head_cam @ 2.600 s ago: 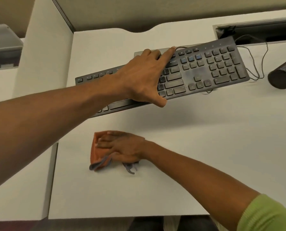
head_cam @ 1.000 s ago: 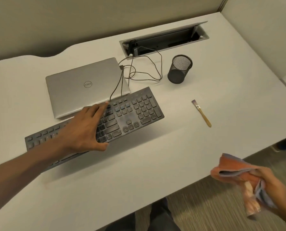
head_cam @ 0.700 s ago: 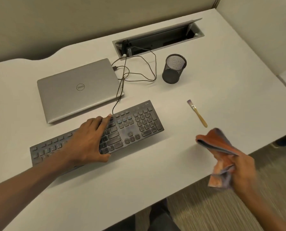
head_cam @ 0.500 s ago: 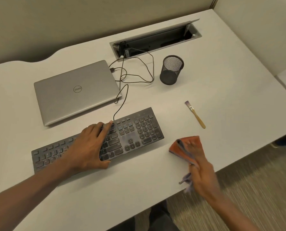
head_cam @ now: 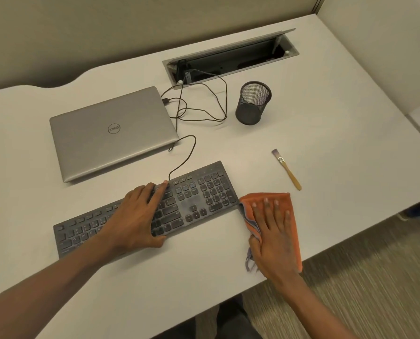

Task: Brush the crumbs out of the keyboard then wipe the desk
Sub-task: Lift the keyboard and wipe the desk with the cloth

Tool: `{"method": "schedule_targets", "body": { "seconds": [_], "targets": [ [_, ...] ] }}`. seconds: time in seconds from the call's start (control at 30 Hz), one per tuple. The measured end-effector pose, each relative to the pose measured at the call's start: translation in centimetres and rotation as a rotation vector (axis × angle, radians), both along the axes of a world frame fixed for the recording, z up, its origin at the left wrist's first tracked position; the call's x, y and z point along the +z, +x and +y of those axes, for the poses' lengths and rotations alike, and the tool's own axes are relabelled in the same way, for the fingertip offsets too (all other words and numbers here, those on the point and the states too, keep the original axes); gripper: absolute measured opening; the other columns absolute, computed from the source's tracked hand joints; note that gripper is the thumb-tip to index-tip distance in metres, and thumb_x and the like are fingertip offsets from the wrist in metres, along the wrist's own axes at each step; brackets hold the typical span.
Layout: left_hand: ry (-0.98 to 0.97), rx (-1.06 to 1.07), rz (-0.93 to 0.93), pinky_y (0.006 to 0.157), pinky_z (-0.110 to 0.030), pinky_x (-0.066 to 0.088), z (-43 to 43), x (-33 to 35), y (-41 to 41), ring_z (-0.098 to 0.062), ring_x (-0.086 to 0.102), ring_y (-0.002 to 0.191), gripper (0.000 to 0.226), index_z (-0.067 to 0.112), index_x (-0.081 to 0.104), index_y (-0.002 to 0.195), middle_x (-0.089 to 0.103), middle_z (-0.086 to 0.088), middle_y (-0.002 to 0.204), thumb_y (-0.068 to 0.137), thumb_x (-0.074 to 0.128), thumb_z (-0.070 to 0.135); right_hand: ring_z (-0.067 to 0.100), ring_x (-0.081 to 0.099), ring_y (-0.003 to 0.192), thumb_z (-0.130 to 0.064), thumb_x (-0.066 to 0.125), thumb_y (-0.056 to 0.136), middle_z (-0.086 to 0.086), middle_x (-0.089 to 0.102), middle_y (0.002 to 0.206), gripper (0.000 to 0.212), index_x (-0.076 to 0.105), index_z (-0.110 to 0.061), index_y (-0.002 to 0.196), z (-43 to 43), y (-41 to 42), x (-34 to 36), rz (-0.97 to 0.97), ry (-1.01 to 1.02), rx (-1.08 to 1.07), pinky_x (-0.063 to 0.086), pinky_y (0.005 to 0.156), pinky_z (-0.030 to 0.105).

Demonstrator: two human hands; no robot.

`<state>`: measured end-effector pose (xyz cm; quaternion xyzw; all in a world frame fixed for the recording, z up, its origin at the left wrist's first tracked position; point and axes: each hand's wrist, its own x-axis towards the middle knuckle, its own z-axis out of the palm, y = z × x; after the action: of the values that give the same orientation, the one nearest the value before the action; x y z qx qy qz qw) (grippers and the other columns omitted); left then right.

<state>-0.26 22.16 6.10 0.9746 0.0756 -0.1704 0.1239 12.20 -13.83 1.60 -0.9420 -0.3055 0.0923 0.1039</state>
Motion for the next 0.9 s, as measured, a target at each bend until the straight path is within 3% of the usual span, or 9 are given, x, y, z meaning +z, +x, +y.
{"method": "schedule_targets", "body": {
  "seconds": [0.6,0.9],
  "targets": [
    [0.013,0.001,-0.012,0.124,-0.043,0.031,0.3,-0.3,0.5,-0.029,0.035,0.143,0.144,0.019,-0.009,0.170,0.031,-0.011,0.164,0.067,0.064,0.088,0.023,-0.013,0.160,-0.039,0.024,0.098,0.004,-0.009,0.174,0.075,-0.003,-0.023,0.166,1.2,5.0,-0.4,-0.016,-0.073,0.026,0.000,0.129,0.053],
    [-0.013,0.003,-0.027,0.130,-0.041,0.018,0.2,-0.5,0.0,-0.028,0.022,0.155,0.141,0.020,-0.014,0.169,0.018,-0.009,0.173,0.074,0.067,0.085,0.025,-0.008,0.160,-0.037,0.029,0.097,0.006,-0.003,0.174,0.077,0.000,-0.020,0.167,1.4,4.7,-0.4,-0.061,-0.041,0.039,0.000,0.130,0.052]
  ]
}}
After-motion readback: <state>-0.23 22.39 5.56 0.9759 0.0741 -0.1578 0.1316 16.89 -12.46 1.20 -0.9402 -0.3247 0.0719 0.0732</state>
